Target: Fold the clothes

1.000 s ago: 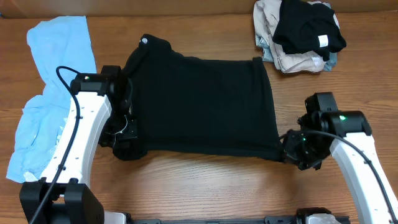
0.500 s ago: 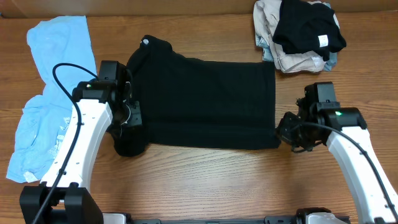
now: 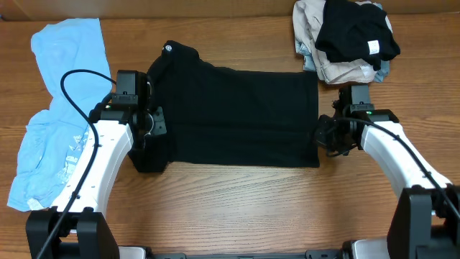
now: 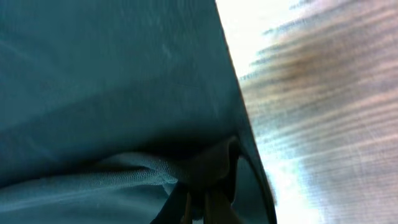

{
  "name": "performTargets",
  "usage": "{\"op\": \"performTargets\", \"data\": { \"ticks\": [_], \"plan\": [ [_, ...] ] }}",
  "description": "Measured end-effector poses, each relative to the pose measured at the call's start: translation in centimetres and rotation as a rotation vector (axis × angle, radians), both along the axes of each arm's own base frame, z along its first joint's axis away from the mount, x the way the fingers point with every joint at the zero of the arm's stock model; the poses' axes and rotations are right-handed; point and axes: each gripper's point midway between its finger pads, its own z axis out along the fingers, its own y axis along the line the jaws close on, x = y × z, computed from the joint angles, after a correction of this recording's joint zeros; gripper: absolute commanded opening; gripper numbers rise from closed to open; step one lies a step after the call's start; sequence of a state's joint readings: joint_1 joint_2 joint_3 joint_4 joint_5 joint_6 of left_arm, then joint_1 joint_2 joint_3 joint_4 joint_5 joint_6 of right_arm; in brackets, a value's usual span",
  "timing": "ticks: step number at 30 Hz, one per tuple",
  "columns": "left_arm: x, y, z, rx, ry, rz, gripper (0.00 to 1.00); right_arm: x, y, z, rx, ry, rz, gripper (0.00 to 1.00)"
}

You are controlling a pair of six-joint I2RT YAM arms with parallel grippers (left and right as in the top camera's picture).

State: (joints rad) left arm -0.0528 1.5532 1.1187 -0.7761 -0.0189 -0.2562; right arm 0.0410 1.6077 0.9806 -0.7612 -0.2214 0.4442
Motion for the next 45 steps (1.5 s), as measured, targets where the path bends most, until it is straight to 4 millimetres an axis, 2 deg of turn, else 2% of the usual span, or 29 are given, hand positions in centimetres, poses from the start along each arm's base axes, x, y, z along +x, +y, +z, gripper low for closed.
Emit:
{"op": "performTargets", "data": {
  "ticks": [1,2,3,5,7,9,14,17,19,21,22,26,27,29,31,33,36,40,45],
  "plan": [
    [0.1,0.0,0.0,0.002,-0.002,0.001,0.09,0.1,0.0,-0.2,-0.001,0.000,0.000,0.05],
    [0.1,0.1,-0.1,0.005,-0.001,0.002,0.21,0.2,0.0,-0.4,-0.001,0.002,0.000,0.13],
    [0.1,0.1,-0.3,0.008,0.005,0.001,0.37,0.2,0.0,-0.6,-0.001,0.007,-0.002,0.21],
    [0.1,0.2,-0.8,0.014,0.019,0.007,0.65,0.2,0.0,-1.0,-0.003,0.018,-0.002,0.44],
    [0.1,0.3,-1.5,0.021,0.039,0.008,0.85,0.2,-0.1,-1.2,-0.008,0.018,0.006,0.63],
    [0.1,0.4,-2.1,0.024,0.053,0.012,1.00,0.3,-0.1,-1.2,-0.013,0.011,0.017,0.68],
    [-0.1,1.1,-1.9,0.065,0.072,0.018,1.00,-0.9,-0.2,-0.8,-0.017,0.072,0.035,0.77],
    [0.3,1.6,0.3,0.087,0.077,0.009,1.00,-0.2,-0.1,1.6,-0.019,0.070,0.063,0.86],
    [2.0,1.8,3.4,0.098,0.018,-0.004,1.00,1.4,0.0,4.6,-0.023,0.025,0.087,0.93],
    [4.1,1.8,7.2,0.101,-0.074,-0.021,1.00,3.3,0.1,7.8,-0.029,-0.045,0.116,0.96],
    [5.4,1.4,9.7,0.092,-0.140,-0.046,1.00,4.1,0.1,9.5,-0.032,-0.082,0.129,0.99],
    [8.2,0.0,16.3,0.047,-0.325,-0.126,1.00,6.5,0.2,14.8,-0.049,-0.221,0.171,1.00],
    [8.7,-0.3,17.4,0.040,-0.362,-0.141,1.00,7.0,0.2,16.0,-0.054,-0.255,0.179,1.00],
    [10.6,-1.0,20.1,0.029,-0.460,-0.178,1.00,7.3,0.2,17.0,-0.060,-0.287,0.190,1.00],
    [12.3,-1.3,21.2,0.026,-0.508,-0.201,1.00,7.3,0.2,17.3,-0.063,-0.294,0.198,1.00],
    [14.4,-1.6,20.7,0.025,-0.516,-0.215,1.00,7.0,0.2,17.1,-0.066,-0.280,0.209,1.00],
    [18.3,-1.8,17.6,0.030,-0.492,-0.233,1.00,6.5,0.2,16.8,-0.069,-0.263,0.222,1.00],
    [22.5,-1.9,9.7,0.029,-0.397,-0.246,1.00,5.8,0.0,16.5,-0.081,-0.231,0.231,1.00],
    [24.9,-2.0,1.8,0.028,-0.322,-0.257,1.00,5.1,-0.3,16.1,-0.097,-0.198,0.234,0.92]
  ]
}}
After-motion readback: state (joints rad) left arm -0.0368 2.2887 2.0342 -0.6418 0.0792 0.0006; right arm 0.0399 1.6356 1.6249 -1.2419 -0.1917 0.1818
